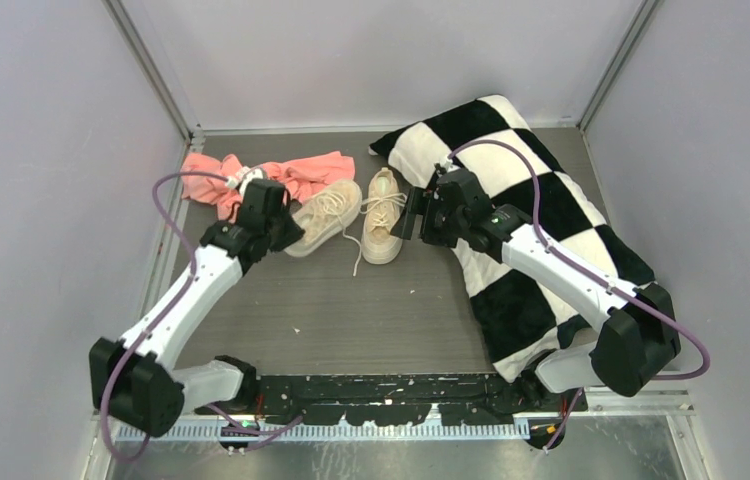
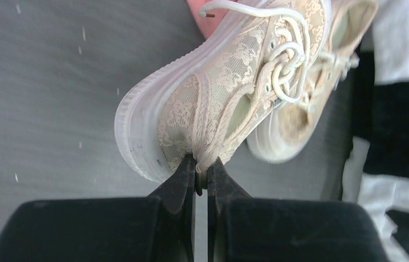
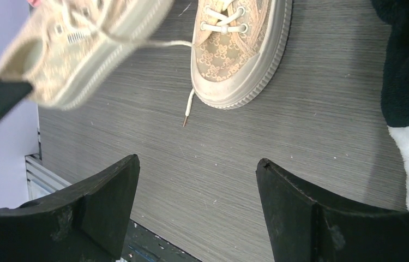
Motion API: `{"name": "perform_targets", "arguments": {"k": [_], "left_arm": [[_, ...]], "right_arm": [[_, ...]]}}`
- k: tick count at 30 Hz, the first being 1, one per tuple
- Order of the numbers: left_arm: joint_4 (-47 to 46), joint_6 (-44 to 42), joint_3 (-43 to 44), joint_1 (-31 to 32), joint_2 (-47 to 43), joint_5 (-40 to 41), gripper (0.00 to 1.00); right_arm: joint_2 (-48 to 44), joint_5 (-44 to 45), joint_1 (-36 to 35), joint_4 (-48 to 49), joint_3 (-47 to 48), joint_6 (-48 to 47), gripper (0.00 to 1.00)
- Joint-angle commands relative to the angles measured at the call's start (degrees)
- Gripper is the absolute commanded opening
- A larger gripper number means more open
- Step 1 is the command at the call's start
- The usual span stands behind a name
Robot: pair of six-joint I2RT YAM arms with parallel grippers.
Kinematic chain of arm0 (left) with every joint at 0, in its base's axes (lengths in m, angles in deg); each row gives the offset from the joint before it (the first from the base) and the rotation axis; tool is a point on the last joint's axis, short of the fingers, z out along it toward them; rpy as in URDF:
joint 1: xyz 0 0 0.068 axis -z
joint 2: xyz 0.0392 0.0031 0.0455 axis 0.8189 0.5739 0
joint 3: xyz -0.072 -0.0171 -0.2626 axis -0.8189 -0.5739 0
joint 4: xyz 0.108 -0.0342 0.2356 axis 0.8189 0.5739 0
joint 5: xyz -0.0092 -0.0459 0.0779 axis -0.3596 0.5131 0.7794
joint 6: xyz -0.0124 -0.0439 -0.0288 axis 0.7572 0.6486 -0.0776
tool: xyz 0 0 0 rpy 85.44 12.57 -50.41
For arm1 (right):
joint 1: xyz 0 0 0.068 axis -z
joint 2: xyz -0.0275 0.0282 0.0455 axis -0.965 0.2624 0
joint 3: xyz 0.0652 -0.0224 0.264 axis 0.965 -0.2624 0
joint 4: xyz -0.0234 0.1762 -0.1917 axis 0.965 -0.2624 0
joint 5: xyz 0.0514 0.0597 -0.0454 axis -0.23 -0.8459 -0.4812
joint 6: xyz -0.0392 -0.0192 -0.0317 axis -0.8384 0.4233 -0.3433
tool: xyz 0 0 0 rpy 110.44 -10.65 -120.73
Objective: Tie the shoes
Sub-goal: Move the shoe to the center of the board.
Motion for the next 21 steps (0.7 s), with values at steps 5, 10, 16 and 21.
{"name": "perform_targets", "arguments": {"k": [5, 10, 16, 21], "left_arm": [[9.07, 16.7, -11.79, 11.71, -18.16, 3.93, 0.01], [13.93, 31.45, -19.23, 23.08, -24.31, 5.44, 0.0], [10.22, 35.14, -22.12, 35.01, -22.18, 4.1, 0.21], [14.62, 26.04, -12.93, 36.44, -17.52, 6.38, 0.46]], "right_arm": [[-0.61, -0.25, -0.08, 2.21, -1.68, 1.26, 0.83], [-1.18, -0.74, -0.15, 2.56, -3.17, 1.66, 0.82], [-2.45, 0.21, -0.35, 3.3, -6.77, 2.34, 0.82], [1.61, 0.45, -0.86, 3.89, -7.82, 1.54, 0.8]]}}
